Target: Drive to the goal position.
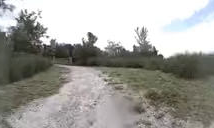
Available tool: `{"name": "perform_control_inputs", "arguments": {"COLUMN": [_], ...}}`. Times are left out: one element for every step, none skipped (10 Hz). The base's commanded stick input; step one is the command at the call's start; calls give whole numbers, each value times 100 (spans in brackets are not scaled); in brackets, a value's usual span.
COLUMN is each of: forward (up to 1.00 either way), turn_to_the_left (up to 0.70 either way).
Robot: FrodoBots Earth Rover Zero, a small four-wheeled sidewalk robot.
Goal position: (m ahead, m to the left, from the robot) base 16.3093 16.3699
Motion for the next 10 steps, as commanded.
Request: {"name": "perform_control_inputs", "arguments": {"forward": [70,70,70,70,70,70,70,70,70,70], "turn_to_the_left": [0,0,0,0,0,0,0,9,35,35]}}
